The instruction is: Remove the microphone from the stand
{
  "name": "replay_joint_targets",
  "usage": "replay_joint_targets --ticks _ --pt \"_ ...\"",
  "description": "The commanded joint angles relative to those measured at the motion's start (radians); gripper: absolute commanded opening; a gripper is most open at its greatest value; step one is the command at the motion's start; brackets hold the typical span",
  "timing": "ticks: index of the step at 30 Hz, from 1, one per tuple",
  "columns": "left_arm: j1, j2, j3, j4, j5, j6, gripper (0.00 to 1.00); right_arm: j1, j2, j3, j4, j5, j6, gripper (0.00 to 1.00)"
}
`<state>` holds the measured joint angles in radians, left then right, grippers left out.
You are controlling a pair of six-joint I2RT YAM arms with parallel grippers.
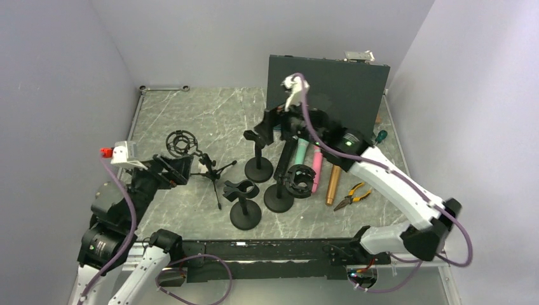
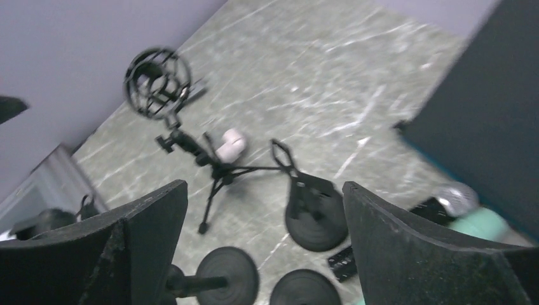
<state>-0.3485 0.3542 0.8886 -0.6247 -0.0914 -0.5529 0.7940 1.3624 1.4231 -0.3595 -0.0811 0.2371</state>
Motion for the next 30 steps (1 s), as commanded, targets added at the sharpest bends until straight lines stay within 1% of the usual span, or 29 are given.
replay_joint_targets --ticks 1,2,7,10,11,14,17,22,25,30 --pt "-0.001 -0.015 0.1 0.092 0.019 0.118 0.99 -0.001 -0.175 -0.025 -0.062 0.322 0.005 0.97" --pt "-0.001 -0.016 0.117 0.101 0.016 0.136 0.99 -0.003 -0.215 -0.031 -0.081 0.397 0.005 0.99" --pt "-0.001 -0.026 0.197 0.15 -0.006 0.23 0.99 -0.003 -0.4 -0.02 -0.197 0.725 0.007 1.0" --pt "-0.001 -0.032 0.238 0.184 -0.018 0.278 0.99 -0.003 -0.486 0.009 -0.271 0.866 0.013 1.0" --pt "-0.001 -0.035 0.248 0.194 -0.022 0.292 0.99 -0.003 -0.51 0.019 -0.281 0.892 0.01 1.0" --pt "-0.001 -0.038 0.278 0.229 -0.029 0.33 0.99 -0.003 -0.577 0.044 -0.315 0.931 0.008 1.0" --pt "-0.001 -0.035 0.296 0.254 -0.036 0.356 0.99 -0.002 -0.63 0.058 -0.329 0.925 0.001 1.0" --pt "-0.001 -0.019 0.314 0.268 -0.029 0.372 0.99 -0.002 -0.706 0.034 -0.313 0.816 -0.021 1.0" --pt "-0.001 -0.007 0.32 0.272 -0.019 0.368 1.0 -0.002 -0.736 0.031 -0.316 0.846 0.016 1.0" --pt "-0.001 0.001 0.321 0.277 -0.018 0.36 0.99 -0.003 -0.773 0.027 -0.311 0.861 0.031 1.0"
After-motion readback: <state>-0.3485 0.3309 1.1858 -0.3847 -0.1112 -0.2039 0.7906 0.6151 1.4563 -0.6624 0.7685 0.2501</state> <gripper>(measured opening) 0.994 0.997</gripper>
